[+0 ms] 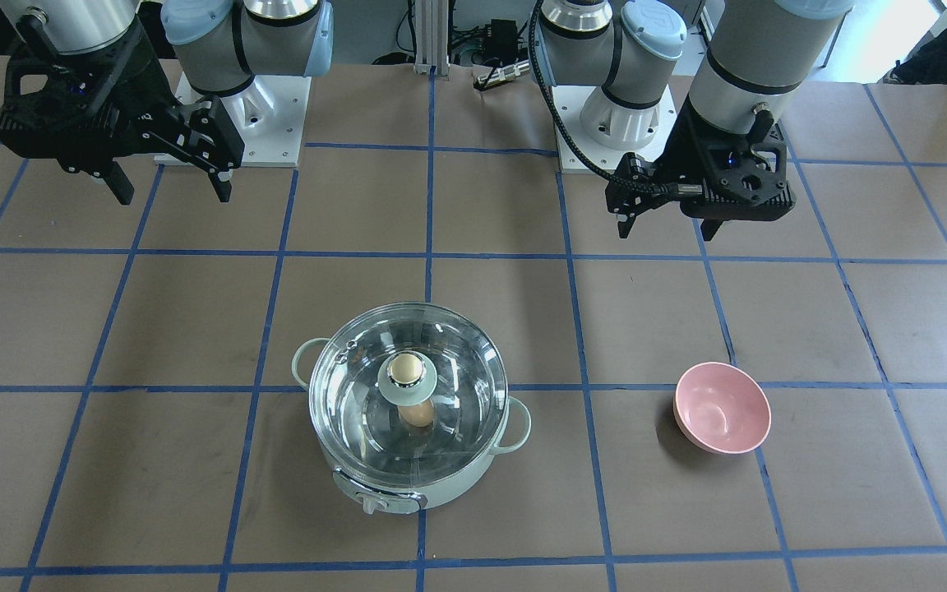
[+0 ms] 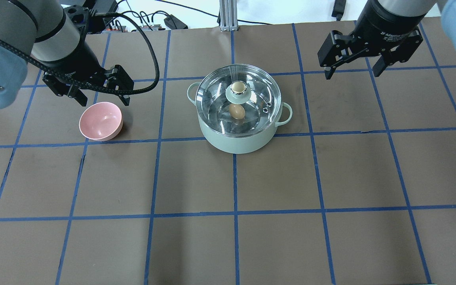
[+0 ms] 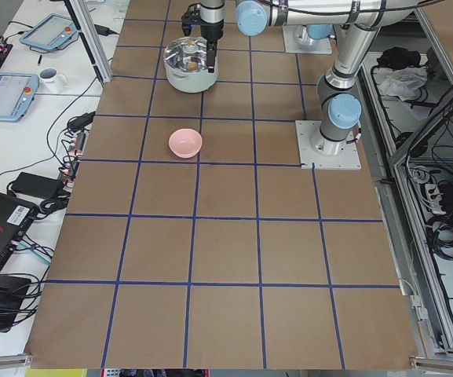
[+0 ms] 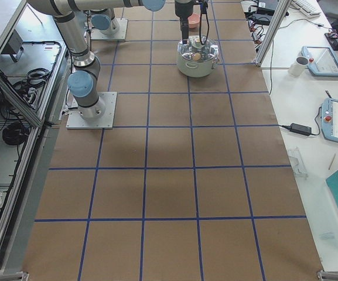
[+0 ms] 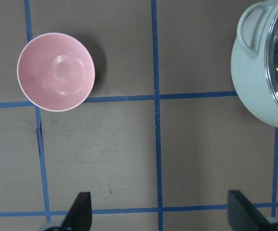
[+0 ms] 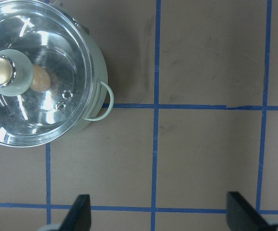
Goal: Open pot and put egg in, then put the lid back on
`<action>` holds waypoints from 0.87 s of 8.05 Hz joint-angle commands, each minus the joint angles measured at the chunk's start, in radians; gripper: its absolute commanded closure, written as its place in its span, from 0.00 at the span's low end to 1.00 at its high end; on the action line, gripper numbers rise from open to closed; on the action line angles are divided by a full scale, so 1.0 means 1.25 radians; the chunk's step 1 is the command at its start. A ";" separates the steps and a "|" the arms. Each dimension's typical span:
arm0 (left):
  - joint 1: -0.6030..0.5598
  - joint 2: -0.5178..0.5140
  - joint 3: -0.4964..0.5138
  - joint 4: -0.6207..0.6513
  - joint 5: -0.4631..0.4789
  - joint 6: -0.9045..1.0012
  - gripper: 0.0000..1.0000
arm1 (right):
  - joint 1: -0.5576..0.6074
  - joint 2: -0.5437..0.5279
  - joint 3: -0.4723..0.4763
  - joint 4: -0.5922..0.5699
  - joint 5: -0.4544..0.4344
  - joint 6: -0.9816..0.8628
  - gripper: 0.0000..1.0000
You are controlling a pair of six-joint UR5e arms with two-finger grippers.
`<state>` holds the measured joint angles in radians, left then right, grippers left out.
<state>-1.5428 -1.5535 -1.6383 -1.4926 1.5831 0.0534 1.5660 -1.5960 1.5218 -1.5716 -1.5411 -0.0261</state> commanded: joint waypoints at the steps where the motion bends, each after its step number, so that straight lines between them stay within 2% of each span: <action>1: -0.001 -0.002 0.000 0.000 -0.001 0.000 0.00 | -0.001 0.004 0.000 -0.002 0.001 -0.002 0.00; 7: -0.001 -0.002 0.000 0.000 0.000 0.003 0.00 | 0.003 -0.001 -0.001 0.001 0.008 0.001 0.00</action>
<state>-1.5446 -1.5554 -1.6383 -1.4917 1.5823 0.0567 1.5663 -1.5976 1.5202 -1.5693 -1.5335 -0.0261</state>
